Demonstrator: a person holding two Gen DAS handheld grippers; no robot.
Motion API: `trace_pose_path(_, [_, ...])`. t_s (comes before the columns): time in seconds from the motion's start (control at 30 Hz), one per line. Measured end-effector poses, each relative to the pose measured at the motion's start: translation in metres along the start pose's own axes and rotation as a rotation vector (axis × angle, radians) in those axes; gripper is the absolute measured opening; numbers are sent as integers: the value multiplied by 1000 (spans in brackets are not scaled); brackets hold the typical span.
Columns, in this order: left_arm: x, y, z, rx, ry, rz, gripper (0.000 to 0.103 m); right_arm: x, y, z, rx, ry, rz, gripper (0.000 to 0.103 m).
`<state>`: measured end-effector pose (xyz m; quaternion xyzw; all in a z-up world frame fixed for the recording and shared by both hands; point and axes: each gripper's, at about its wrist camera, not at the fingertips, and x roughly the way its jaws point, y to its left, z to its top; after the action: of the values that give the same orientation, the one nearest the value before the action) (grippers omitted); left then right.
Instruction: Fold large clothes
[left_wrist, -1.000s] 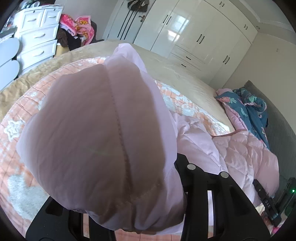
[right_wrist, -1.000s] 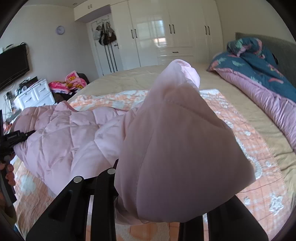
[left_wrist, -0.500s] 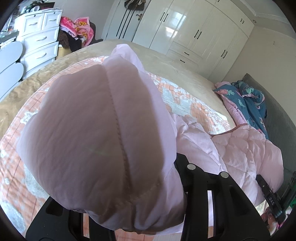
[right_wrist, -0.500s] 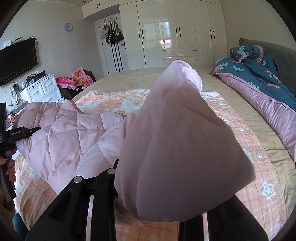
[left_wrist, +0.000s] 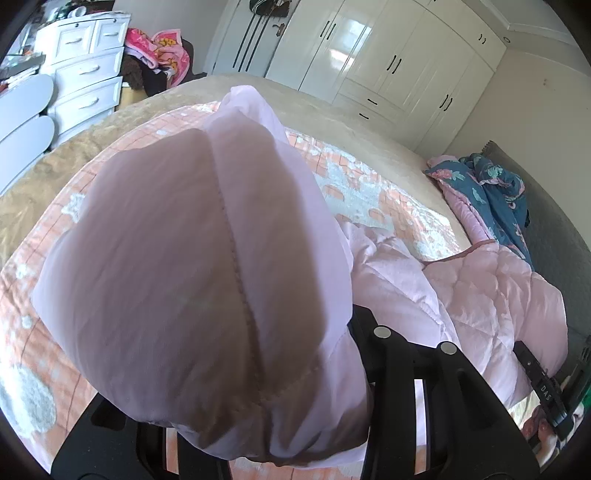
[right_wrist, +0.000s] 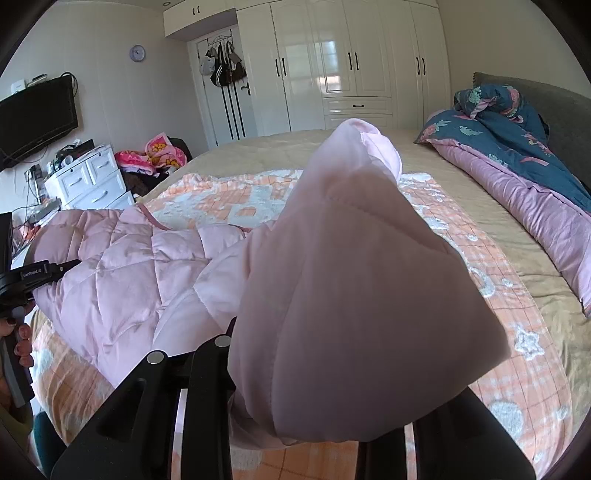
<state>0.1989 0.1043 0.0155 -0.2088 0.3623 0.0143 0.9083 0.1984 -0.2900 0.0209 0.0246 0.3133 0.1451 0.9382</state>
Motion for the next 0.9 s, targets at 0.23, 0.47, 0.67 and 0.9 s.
trace_pose_path(0.23, [-9,5,-16,5,8,0,31,-11,-4,-13,15,2,-3,27])
trace_pose_path(0.47, [-8,7,-34,21,15,19,32,-9,-15,-29,51,24,-20,27])
trace_pose_path(0.67, [-1,14,-44,23,27,40,33,5,-27,-37,97,66,-43,28])
trace_pose_path(0.9, [7,15,-51,11,41,49,34,31,-44,-47,189,148,-87,31])
